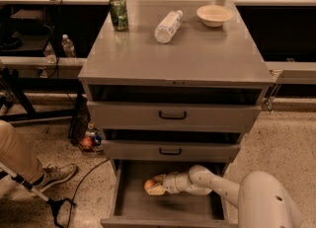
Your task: Place orange into bottom drawer
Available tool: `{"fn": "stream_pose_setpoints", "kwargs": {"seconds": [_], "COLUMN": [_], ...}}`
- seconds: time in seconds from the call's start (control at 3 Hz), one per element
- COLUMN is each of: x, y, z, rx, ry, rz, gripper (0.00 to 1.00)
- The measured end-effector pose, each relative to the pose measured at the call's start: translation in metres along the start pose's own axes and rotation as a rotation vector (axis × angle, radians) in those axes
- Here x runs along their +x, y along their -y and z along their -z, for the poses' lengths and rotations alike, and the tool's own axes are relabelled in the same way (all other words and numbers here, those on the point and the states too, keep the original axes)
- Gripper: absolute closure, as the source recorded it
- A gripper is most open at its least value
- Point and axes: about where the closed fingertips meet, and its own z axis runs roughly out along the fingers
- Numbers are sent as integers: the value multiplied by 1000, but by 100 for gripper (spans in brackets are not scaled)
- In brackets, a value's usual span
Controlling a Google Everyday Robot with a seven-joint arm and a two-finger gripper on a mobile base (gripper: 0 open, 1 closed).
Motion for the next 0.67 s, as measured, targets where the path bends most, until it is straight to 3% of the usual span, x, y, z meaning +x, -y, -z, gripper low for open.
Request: {"fn": "stream_pose_setpoints", "kwargs": {"seconds": [0.33,0.67], "x": [3,7], "y": [7,6], "z": [-14,-24], "rx": [20,22], "ry": [6,2], "rz": [0,-2], "gripper": [100,87]}}
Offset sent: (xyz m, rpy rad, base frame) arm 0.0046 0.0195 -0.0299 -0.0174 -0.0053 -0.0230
